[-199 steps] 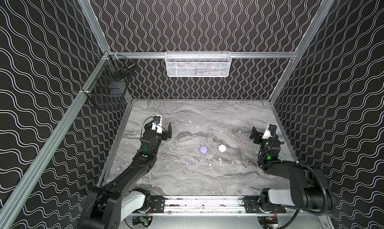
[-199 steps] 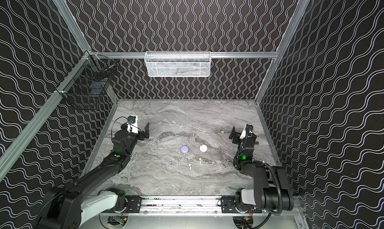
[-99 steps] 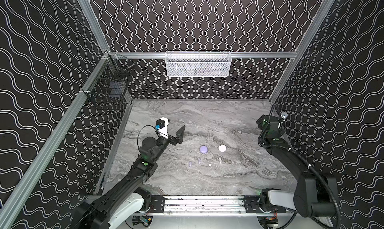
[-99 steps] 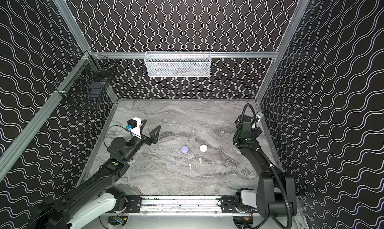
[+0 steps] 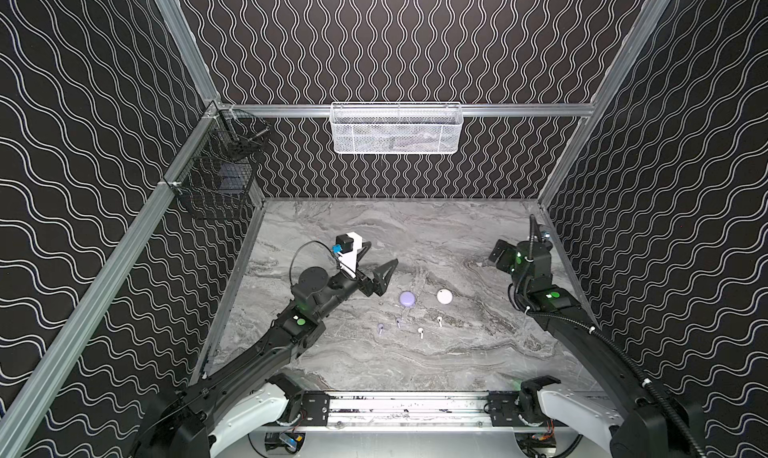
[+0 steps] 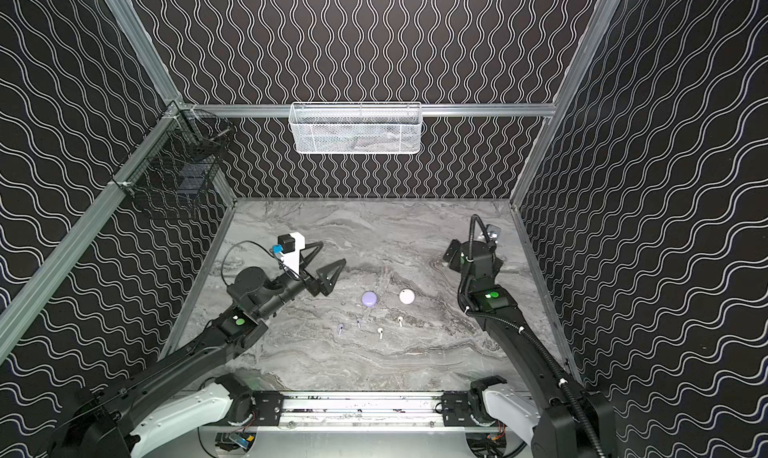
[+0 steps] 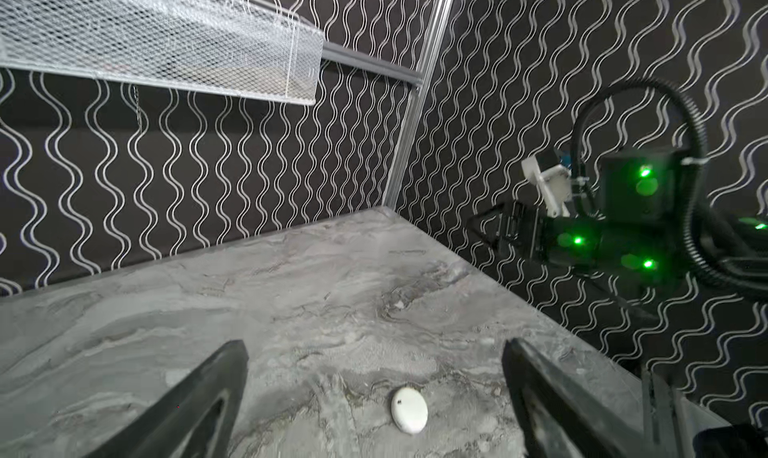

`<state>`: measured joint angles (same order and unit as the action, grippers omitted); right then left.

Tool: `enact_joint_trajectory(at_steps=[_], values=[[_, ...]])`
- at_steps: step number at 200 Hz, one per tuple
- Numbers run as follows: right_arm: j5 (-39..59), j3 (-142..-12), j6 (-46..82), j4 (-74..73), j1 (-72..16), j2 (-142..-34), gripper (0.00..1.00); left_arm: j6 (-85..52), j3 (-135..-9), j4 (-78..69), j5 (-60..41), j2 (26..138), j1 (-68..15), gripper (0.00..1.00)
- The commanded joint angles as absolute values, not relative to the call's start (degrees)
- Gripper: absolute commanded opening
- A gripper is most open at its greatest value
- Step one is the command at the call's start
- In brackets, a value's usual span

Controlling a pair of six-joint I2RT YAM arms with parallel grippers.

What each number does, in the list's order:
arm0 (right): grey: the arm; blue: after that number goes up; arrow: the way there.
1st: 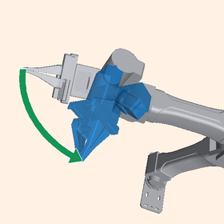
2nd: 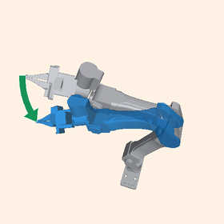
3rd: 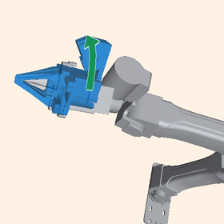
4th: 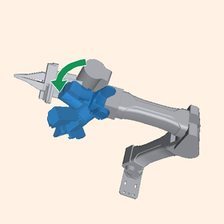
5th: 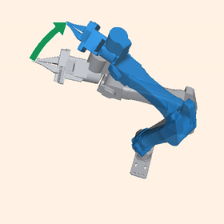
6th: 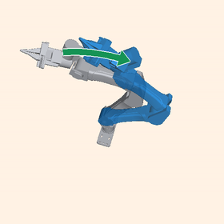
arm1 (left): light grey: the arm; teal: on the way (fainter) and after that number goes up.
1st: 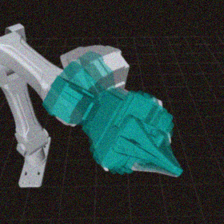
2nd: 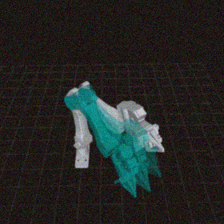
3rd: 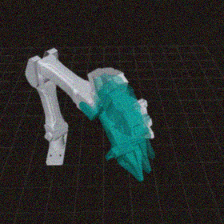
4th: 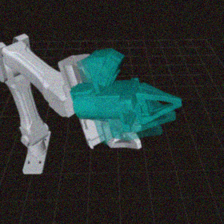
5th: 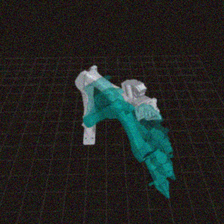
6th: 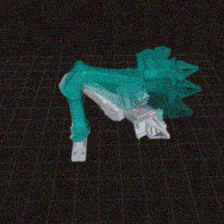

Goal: Insert the wireless bluetooth earbuds into the charging case
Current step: 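Move the right gripper over the white round case while the left arm advances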

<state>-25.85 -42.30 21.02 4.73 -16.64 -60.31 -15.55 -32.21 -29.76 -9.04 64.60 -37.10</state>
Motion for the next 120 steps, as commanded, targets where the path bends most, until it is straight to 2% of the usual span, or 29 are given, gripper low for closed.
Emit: enact_joint_trajectory(at_steps=[1,60,120], values=[[-23.53,-43.13,20.22,10.45,-20.42,-59.55,1.0,-10.45,-32.04,-26.47,-3.58,65.16,-40.6,0.99],[-18.06,-39.95,22.25,14.24,-31.01,-58.86,1.0,-3.65,-31.1,-23.35,1.73,70.32,-47.96,0.99],[-18.29,-37.99,25.3,17.67,-39.68,-59.45,0.99,-2.88,-30.06,-23.07,5.62,72.82,-49.48,0.97]])
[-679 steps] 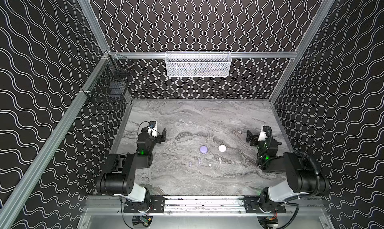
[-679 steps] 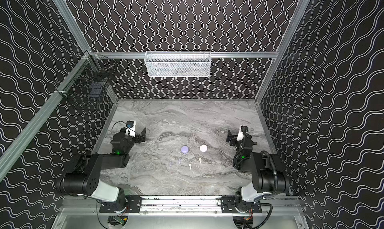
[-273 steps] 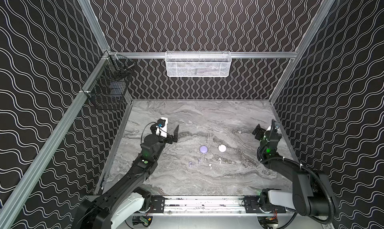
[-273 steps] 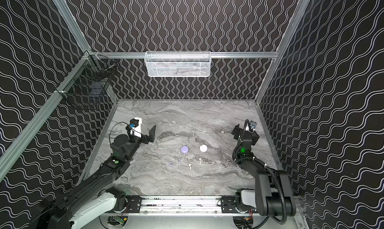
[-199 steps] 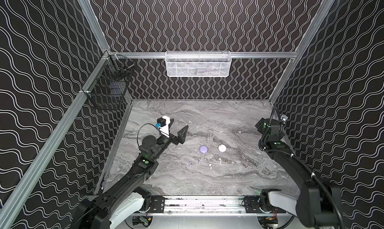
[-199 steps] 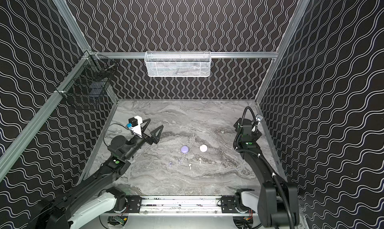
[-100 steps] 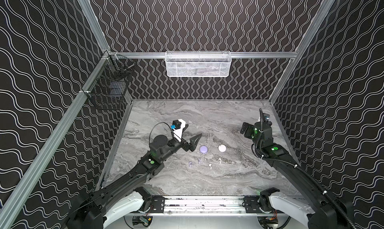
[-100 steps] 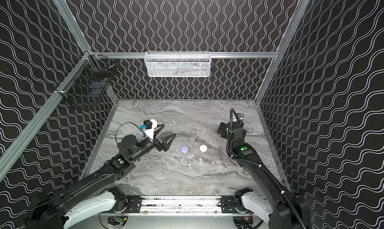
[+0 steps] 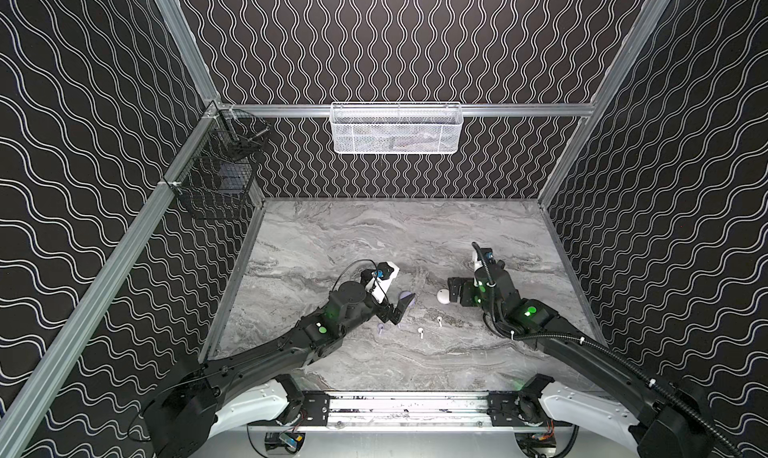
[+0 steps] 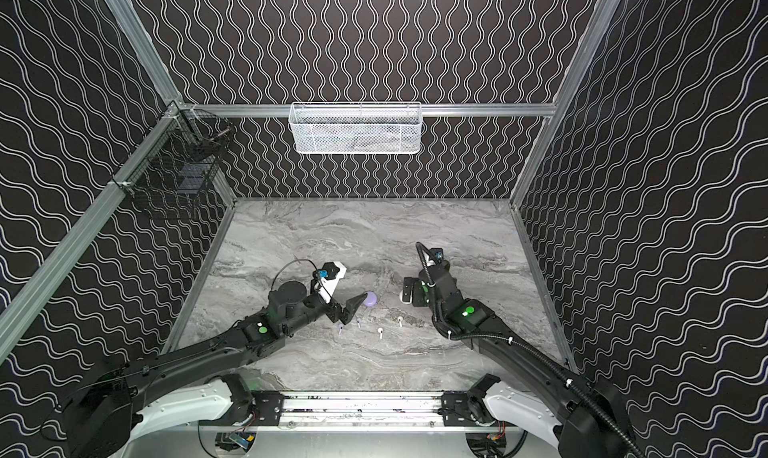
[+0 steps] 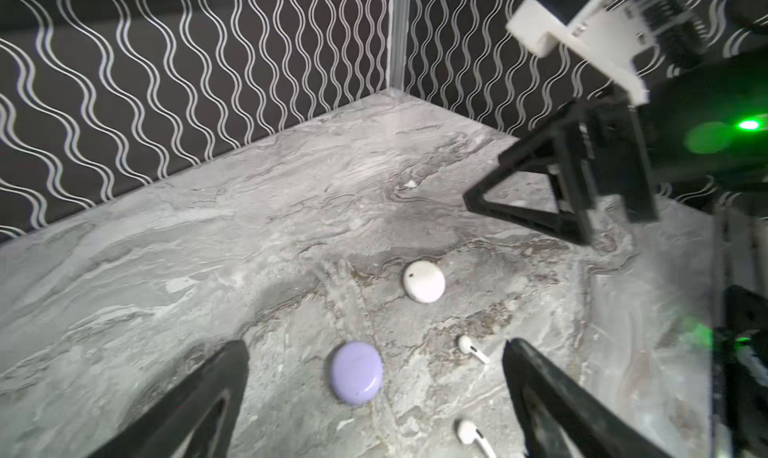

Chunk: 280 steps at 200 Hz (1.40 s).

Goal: Insert the wireless bluetooth earbuds into the charging case
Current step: 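Move the right gripper over the white round case while the left arm advances, then lower the right gripper and close it on the white round case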

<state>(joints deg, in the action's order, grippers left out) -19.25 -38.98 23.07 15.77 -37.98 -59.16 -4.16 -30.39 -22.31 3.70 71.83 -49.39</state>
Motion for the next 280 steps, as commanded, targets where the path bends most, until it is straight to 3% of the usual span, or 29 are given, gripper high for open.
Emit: enact_joint_trajectory(at_steps=[1,69,150,280], values=[[-18.2,-37.93,25.31,17.67,-39.71,-59.52,0.99,-2.89,-30.02,-23.13,5.67,72.88,-49.48,0.97],[-16.13,-38.88,27.5,18.21,-40.25,-67.24,1.0,-3.89,-34.36,-18.17,4.55,81.02,-49.39,0.81],[-14.05,-43.28,28.59,17.79,-39.35,-78.22,0.99,-6.72,-30.83,-25.41,-2.63,79.8,-48.61,0.82],[-11.29,-49.72,28.54,20.56,-34.85,-88.04,0.87,-12.02,-26.99,-32.99,-6.45,78.96,-45.87,0.81]])
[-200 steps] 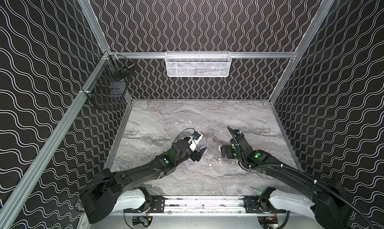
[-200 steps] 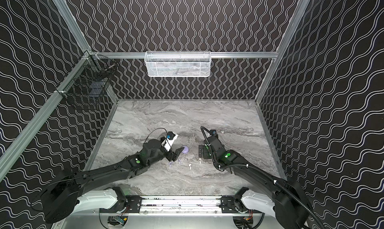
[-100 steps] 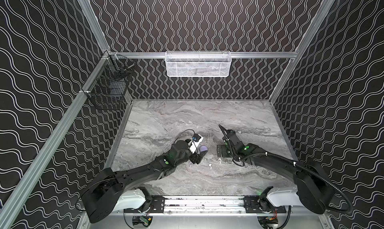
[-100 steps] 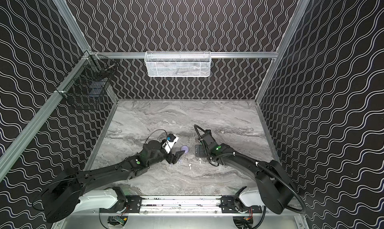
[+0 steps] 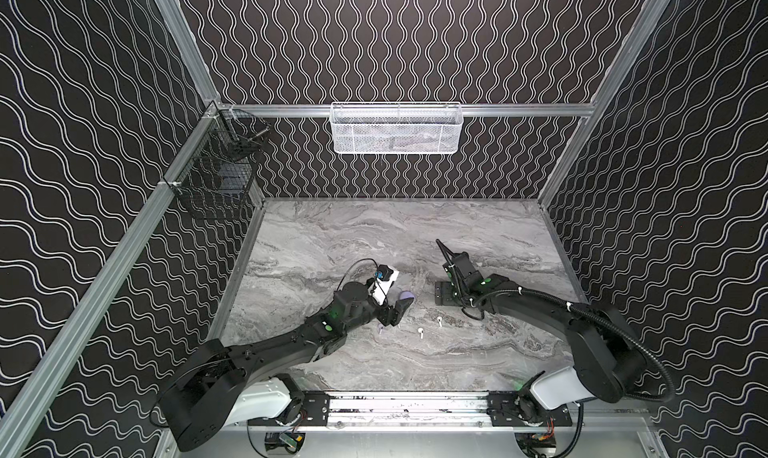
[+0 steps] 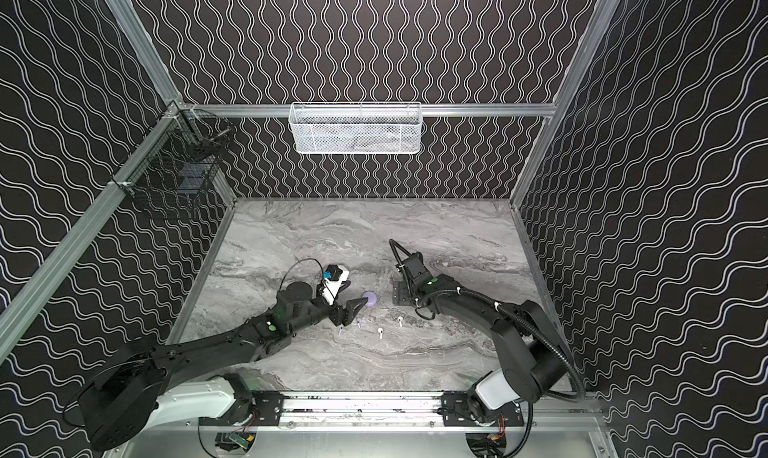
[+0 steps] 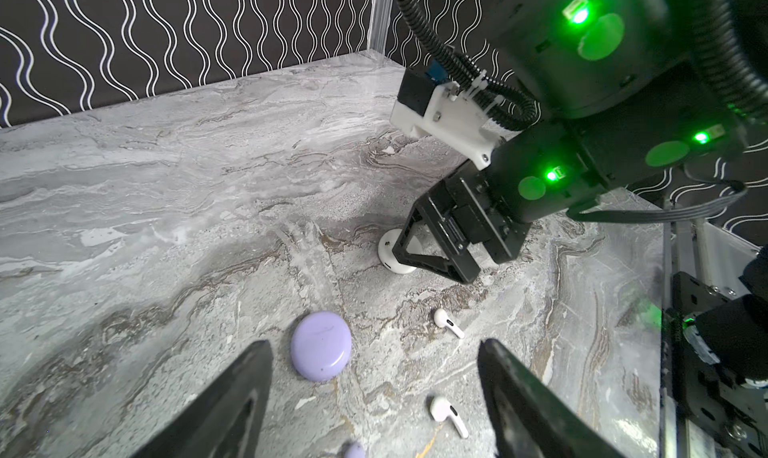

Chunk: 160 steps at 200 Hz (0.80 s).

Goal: Insert the wireless bluetooth earbuds into the charging case
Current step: 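Lower the right gripper and close it on the white round case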

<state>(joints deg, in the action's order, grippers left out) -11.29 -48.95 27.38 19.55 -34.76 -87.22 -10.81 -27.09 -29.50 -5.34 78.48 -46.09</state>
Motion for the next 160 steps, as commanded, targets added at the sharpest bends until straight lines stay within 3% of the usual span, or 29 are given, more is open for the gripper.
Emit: enact_joint_trajectory(at_steps=[1,94,160], values=[[-11.32,-49.74,28.55,20.52,-34.83,-88.1,0.87,-11.99,-26.99,-33.02,-6.48,78.99,-45.92,0.81],[-11.94,-51.96,28.21,22.01,-35.33,-93.13,0.76,-12.66,-27.86,-31.93,-7.12,79.89,-45.7,0.81],[-13.01,-55.57,27.24,23.47,-35.59,-96.62,0.74,-12.85,-28.3,-31.29,-7.56,80.34,-45.62,0.8]])
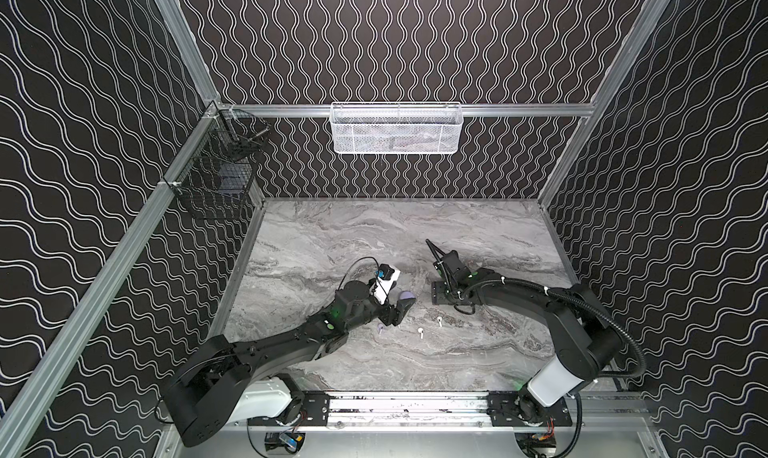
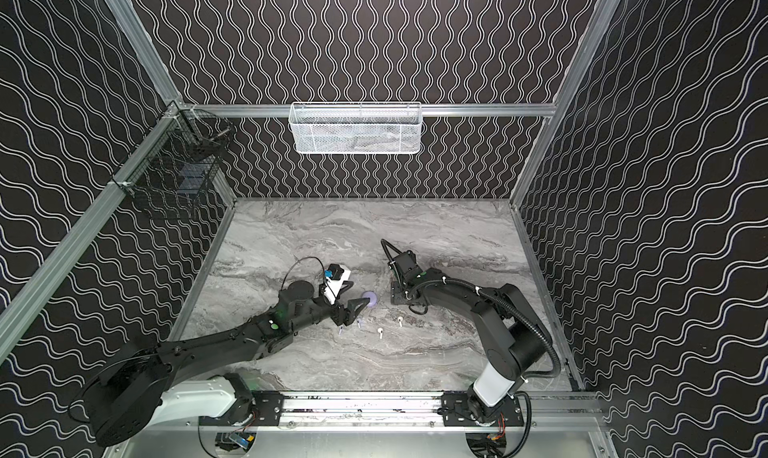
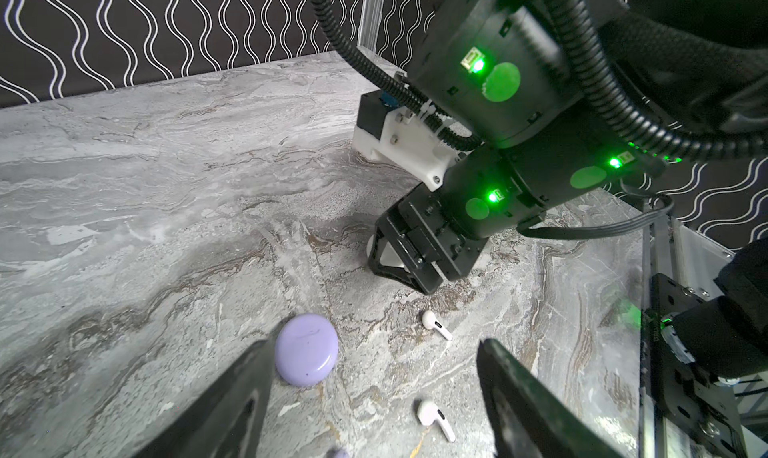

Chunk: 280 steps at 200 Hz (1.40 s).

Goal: Insert the wireless bluetooth earbuds into the charging case
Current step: 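Lower the right gripper and close it on the white round case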

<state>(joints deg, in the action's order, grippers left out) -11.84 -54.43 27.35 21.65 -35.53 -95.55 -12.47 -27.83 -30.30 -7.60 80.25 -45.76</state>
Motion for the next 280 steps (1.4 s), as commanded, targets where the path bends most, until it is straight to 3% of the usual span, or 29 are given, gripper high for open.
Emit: enact_joint_trajectory(at_steps=[1,146,238,280], values=[[-13.01,-55.56,27.24,23.47,-35.55,-96.69,0.74,-12.84,-28.3,-31.29,-7.56,80.34,-45.62,0.8],[-12.83,-55.47,29.97,22.49,-36.16,-99.12,0.66,-13.89,-29.36,-30.59,-8.45,82.27,-45.35,0.8],[-14.31,-56.78,29.18,23.03,-36.47,-101.33,0.66,-13.8,-29.36,-30.16,-8.26,82.1,-45.22,0.8],[-14.24,-56.78,29.02,23.19,-36.47,-101.43,0.59,-13.8,-29.44,-30.15,-8.35,82.13,-45.19,0.8]])
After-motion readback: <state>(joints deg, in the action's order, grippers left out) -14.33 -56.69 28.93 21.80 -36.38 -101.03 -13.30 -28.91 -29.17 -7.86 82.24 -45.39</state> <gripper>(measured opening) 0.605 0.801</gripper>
